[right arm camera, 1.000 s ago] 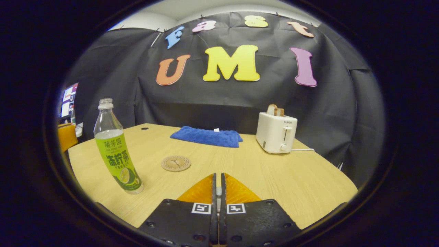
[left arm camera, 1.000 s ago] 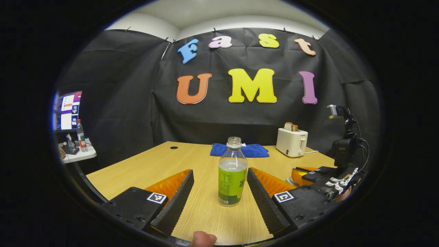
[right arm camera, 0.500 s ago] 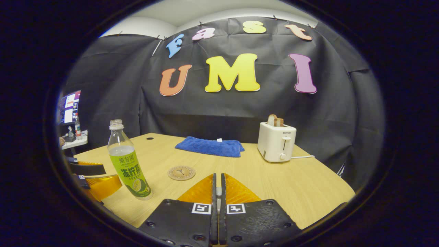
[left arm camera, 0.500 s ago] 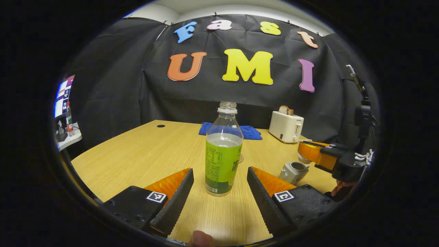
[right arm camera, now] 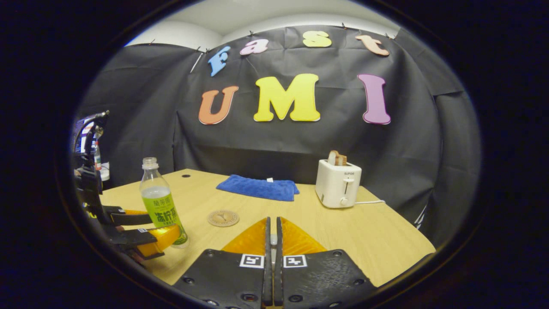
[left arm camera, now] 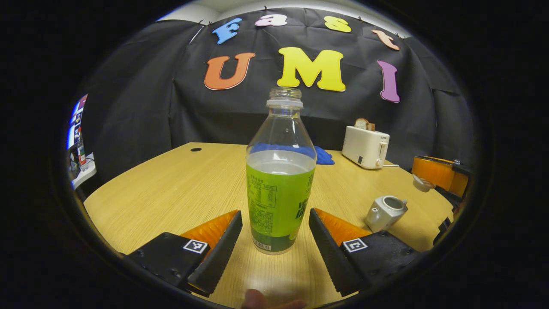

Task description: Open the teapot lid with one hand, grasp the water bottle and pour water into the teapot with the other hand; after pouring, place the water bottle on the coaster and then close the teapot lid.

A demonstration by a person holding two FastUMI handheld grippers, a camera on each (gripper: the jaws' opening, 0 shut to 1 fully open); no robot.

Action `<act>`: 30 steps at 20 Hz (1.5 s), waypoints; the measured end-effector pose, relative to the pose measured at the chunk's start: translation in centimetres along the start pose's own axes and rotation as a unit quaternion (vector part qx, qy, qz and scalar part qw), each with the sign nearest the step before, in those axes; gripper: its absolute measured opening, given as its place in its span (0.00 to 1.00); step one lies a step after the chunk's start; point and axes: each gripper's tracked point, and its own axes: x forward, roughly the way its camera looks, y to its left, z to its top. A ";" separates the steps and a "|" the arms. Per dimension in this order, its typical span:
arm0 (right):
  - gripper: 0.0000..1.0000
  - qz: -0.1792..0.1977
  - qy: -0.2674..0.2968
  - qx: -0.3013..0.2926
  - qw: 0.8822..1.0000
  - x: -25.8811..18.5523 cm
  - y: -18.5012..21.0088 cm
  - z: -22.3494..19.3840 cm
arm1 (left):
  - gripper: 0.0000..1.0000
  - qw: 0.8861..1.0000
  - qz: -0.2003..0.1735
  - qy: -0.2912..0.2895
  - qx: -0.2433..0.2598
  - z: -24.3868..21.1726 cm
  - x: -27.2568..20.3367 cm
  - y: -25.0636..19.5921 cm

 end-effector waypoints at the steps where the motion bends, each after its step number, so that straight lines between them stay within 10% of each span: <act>1: 0.02 0.000 -0.001 -0.001 1.000 -0.2 -0.1 0.1 | 0.95 1.000 0.001 -0.002 0.004 0.0 0.1 0.0; 4: 0.02 0.000 -0.001 -0.001 1.000 -0.3 -0.3 -0.1 | 0.80 1.000 0.003 -0.003 0.016 0.1 0.4 -0.1; 15: 0.02 0.007 -0.001 0.017 1.000 -0.7 -2.1 -0.4 | 0.75 0.972 0.089 0.002 0.217 3.5 -1.4 2.5; 24: 0.02 0.000 0.003 0.020 1.000 -1.8 -4.4 -1.3 | 0.74 0.888 0.123 0.042 0.441 4.2 -1.2 3.5; 30: 0.02 -0.005 0.006 0.025 1.000 -2.5 -6.1 -2.0 | 0.74 0.800 0.116 0.051 0.587 4.7 -1.1 1.6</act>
